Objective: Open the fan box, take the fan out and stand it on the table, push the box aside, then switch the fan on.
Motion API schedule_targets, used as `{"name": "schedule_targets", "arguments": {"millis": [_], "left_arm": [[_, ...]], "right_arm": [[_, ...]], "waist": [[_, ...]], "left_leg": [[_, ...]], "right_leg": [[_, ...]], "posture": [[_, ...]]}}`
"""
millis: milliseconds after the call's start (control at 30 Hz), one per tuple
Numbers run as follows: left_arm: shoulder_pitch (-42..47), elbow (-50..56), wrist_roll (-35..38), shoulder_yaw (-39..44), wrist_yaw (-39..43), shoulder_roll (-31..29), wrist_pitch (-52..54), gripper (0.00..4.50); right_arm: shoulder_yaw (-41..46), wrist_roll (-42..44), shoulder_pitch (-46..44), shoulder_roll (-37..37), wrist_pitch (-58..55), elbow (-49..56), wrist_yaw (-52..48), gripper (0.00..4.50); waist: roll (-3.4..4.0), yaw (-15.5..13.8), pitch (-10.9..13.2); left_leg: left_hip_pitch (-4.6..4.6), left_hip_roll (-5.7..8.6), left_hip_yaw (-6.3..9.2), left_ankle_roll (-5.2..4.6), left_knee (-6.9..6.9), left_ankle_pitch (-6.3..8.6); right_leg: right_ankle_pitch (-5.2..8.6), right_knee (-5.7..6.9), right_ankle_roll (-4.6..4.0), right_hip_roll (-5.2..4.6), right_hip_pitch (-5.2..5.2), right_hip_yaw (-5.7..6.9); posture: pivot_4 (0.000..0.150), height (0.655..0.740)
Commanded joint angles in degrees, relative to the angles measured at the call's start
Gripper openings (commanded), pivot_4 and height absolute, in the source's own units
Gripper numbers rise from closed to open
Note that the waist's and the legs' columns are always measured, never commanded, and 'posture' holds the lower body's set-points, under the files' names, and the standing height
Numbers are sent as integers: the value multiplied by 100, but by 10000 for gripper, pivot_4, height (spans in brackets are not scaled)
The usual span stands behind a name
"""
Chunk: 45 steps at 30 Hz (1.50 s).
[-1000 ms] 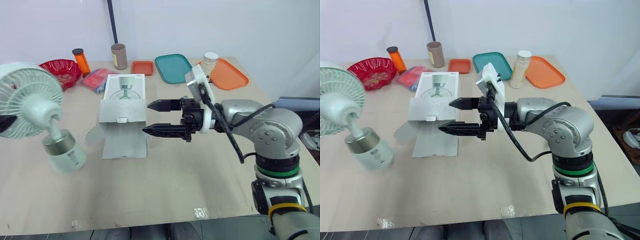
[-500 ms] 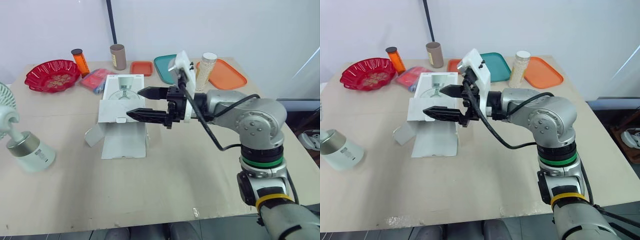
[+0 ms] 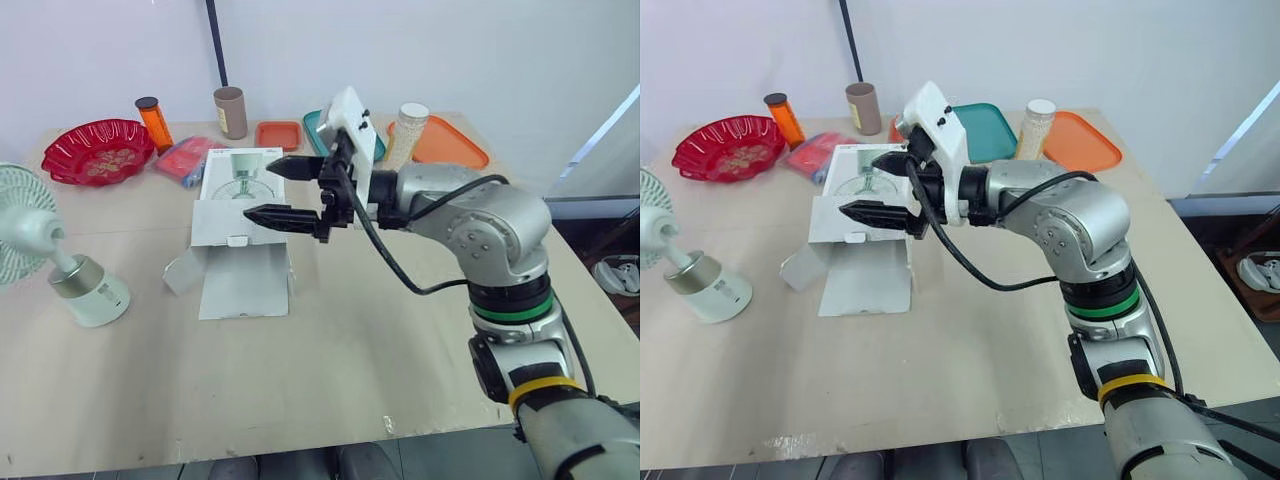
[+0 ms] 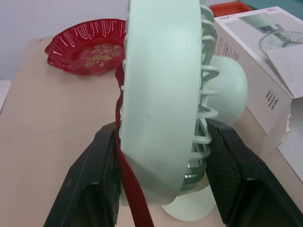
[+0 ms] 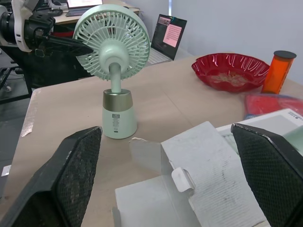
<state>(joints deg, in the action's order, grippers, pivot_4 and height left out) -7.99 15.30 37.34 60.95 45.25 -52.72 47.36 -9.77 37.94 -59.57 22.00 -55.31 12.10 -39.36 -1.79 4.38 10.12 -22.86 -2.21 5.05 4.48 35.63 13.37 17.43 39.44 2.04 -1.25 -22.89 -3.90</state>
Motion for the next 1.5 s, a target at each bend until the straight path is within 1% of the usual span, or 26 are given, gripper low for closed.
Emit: {"name": "schedule_targets", "arguments": {"millis": [33,200,333,467,600,767,900,1033,1233,1500], "left_arm": [[212,60,-100,5,-259,-70,-294,19970],[494,15,-243,-387,-484,-62,-499,19970],[669,60,-146,-419,-624,0,-472,19970],[906,-78,-224,-461,-802,15,-641,19970],[723,56,-345,-500,-770,180,-854,19970],[210,591,-448,-600,-675,622,-1237,19970],[-9,849,-376,-639,-811,815,-1206,19970],[-47,974,-301,-696,-918,785,-1025,19970],[132,669,-195,-660,-1166,750,-790,19970],[285,227,-172,-563,-1294,643,-735,19970]], "right_arm": [[37,-48,-161,-48,120,84,-100,45000],[35,-121,-132,-111,96,79,-110,45000],[74,-109,-113,-137,26,114,-82,45000],[62,-120,-58,-142,16,153,-54,45000],[47,-106,-14,-125,-18,204,-64,45000],[41,-105,13,-131,-36,219,-78,45000],[29,-119,27,-134,-32,223,-88,45000],[66,-42,19,-145,-150,212,-83,45000],[213,11,-130,-275,-228,115,35,45000],[168,-58,-239,-426,-193,6,48,45000]], "waist": [[1,0,1],[0,0,0],[0,0,0],[-2,0,0],[-2,2,0],[-5,3,-2],[-4,-2,-2],[-5,-1,-2],[-4,-1,-2],[-4,-1,-2]], "left_leg": [[0,1,-2,0,0,0],[0,4,-2,0,2,0],[-1,2,-5,0,0,0],[-1,1,-5,0,1,0],[-1,1,-8,0,0,0],[-3,-5,-14,-1,0,0],[-2,-3,-15,0,5,0],[-1,-3,-15,-1,8,0],[-1,-3,-15,-1,7,1],[0,-2,-15,-1,7,1]], "right_leg": [[-1,0,0,-1,0,-1],[-1,4,1,-2,-1,-1],[-1,4,1,-2,-5,-1],[-1,5,0,0,-6,-1],[-1,5,1,-2,-7,-1],[-2,7,-1,0,-14,2],[-4,10,-2,-2,-10,0],[-5,12,-2,0,-10,-1],[-5,12,-2,1,-10,-1],[-5,14,-2,0,-10,0]], "posture": [[1500,7400],[1500,7400],[1500,7400],[1500,7400],[1500,7400],[1500,7400],[1500,7400],[1500,7400],[1500,7400],[1500,7400]]}}
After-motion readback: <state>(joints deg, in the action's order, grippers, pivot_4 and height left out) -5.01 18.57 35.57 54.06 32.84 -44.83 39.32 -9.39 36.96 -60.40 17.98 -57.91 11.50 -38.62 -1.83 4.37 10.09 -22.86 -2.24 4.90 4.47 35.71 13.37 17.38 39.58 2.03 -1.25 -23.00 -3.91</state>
